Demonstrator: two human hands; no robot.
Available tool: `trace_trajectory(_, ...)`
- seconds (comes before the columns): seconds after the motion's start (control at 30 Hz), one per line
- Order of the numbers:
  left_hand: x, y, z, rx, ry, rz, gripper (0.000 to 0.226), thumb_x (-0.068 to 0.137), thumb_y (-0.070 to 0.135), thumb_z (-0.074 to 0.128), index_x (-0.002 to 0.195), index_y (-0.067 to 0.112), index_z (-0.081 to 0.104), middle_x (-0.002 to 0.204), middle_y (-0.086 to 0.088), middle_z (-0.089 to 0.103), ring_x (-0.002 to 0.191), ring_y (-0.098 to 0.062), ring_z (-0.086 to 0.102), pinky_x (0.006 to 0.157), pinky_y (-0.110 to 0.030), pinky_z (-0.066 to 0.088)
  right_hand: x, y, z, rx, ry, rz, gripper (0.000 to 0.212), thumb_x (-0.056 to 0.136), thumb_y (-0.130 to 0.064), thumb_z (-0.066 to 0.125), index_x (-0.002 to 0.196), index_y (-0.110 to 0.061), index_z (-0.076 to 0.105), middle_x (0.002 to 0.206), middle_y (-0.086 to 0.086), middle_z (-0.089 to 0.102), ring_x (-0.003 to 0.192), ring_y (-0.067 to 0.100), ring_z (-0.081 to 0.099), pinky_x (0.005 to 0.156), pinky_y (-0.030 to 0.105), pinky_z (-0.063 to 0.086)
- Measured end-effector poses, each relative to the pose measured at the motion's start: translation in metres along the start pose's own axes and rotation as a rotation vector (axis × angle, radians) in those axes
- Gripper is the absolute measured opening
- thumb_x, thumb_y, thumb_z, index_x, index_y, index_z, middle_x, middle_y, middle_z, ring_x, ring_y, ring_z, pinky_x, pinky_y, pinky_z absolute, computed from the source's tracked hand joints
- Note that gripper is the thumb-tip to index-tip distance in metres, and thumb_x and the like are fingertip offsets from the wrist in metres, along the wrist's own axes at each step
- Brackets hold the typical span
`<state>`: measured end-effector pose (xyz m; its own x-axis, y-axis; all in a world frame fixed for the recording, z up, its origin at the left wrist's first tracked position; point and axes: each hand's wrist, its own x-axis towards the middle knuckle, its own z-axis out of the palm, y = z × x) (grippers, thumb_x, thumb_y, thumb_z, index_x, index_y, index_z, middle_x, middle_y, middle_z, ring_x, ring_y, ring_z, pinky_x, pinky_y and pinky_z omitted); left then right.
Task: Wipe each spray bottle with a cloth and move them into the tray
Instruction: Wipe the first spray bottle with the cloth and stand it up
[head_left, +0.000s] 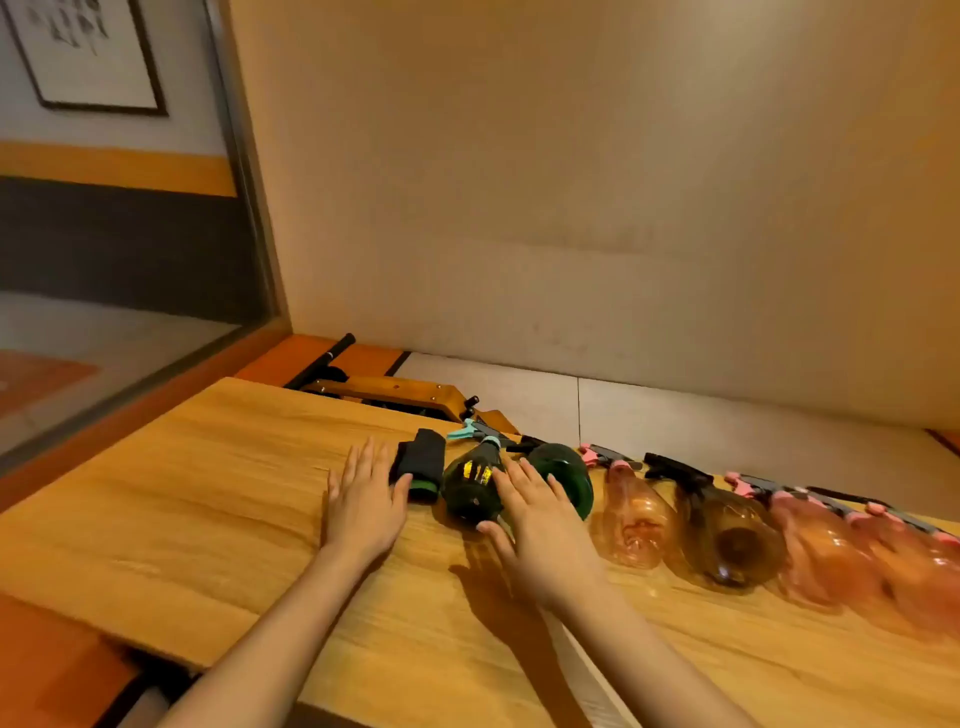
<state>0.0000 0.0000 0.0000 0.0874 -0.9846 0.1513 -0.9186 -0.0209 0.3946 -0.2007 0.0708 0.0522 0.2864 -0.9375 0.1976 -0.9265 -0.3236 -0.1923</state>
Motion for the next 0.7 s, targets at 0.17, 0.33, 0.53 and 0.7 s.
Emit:
trace_trajectory(0.17, 0.026, -0.013, 0.016, 0.107, -0.24, 0.173, 0.061, 0.101, 0.046, 0.034, 0.154, 0.026, 0.012, 0.162, 0.003, 0.003, 0.149, -0.018, -0.003, 0.119, -0.043, 0.004, 0.003, -0.005, 0.022, -0.035, -0.037, -0.018, 0.062, 0.098, -0.048, 0.029, 0.149, -0.023, 0.003, 0.156, -0.006, -0.003, 0.132, 0.003, -0.019, 0.108, 0.026, -0.014)
trace_trajectory(0.33, 0.029, -0.016, 0.028, 0.016, -0.217, 0.204, 0.071, 0.094, 0.049, 0.05, 0.153, 0.029, 0.016, 0.161, 0.007, 0.007, 0.149, -0.015, 0.002, 0.12, -0.04, 0.01, 0.001, 0.0, 0.024, -0.052, -0.031, 0.01, 0.062, 0.098, -0.049, 0.027, 0.149, -0.024, 0.002, 0.156, -0.006, -0.005, 0.129, 0.0, -0.021, 0.108, 0.024, -0.014)
trace_trajectory(0.53, 0.03, -0.014, 0.026, -0.123, -0.148, 0.226, 0.044, 0.098, 0.018, 0.049, 0.141, 0.026, 0.045, 0.153, 0.008, 0.034, 0.146, -0.012, 0.019, 0.115, -0.03, 0.023, -0.003, -0.004, 0.023, -0.003, -0.015, 0.022, 0.06, 0.098, -0.049, 0.027, 0.149, -0.026, 0.004, 0.154, -0.011, -0.005, 0.129, -0.001, -0.02, 0.107, 0.021, -0.014)
trace_trajectory(0.7, -0.001, -0.024, 0.012, -0.184, -0.134, 0.222, 0.043, 0.097, 0.006, 0.044, 0.135, 0.022, 0.053, 0.149, 0.008, 0.041, 0.143, -0.009, 0.026, 0.11, -0.023, 0.026, -0.016, -0.009, 0.026, -0.006, 0.003, -0.02, 0.073, 0.083, -0.064, 0.004, 0.148, -0.029, 0.004, 0.15, -0.016, -0.006, 0.131, -0.004, -0.017, 0.099, 0.012, -0.021)
